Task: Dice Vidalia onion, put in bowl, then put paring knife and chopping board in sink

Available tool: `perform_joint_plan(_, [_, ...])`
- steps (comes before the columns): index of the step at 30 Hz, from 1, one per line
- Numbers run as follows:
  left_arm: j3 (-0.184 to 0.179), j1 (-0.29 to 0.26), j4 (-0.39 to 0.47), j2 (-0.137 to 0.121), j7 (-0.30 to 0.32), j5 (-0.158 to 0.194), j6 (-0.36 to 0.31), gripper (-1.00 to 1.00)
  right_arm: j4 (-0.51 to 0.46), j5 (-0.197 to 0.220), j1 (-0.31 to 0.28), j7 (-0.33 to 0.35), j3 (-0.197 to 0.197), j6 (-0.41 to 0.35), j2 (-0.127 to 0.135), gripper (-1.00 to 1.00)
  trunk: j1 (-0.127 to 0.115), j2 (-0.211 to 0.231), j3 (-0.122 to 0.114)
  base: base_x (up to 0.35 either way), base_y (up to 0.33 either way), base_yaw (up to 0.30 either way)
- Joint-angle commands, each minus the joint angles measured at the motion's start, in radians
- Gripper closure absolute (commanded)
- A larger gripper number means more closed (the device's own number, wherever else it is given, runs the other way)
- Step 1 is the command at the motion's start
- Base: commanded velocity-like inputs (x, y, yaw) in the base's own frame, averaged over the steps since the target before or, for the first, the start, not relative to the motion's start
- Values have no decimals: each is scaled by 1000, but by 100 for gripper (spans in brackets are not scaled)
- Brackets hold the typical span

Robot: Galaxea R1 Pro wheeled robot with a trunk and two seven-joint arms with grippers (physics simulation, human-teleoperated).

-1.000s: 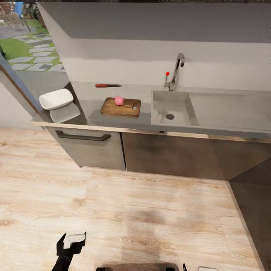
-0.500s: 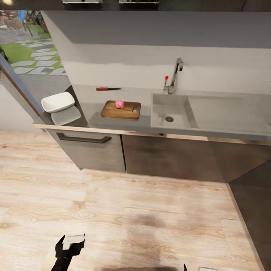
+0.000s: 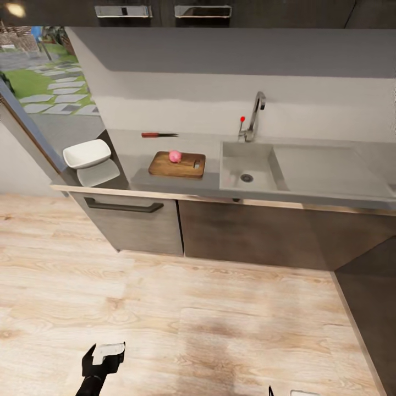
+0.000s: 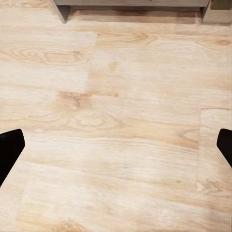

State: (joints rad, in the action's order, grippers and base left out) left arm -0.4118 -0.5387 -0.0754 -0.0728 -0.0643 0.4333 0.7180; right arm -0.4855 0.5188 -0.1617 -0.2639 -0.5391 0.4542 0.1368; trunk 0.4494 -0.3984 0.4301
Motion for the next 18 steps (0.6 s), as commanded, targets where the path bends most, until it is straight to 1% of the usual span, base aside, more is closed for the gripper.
perform_joint_plan(1, [-8, -1, -3, 1, -7, -1, 5, -100, -1, 6, -1, -8, -8, 3, 1, -100, 1, -2, 0, 0, 0, 0])
perform_joint_plan(18, [-8, -1, -3, -1, -6, 0, 5, -100, -1, 6, -1, -8, -9, 3, 1, -100, 1, -2, -27, 0, 0, 0])
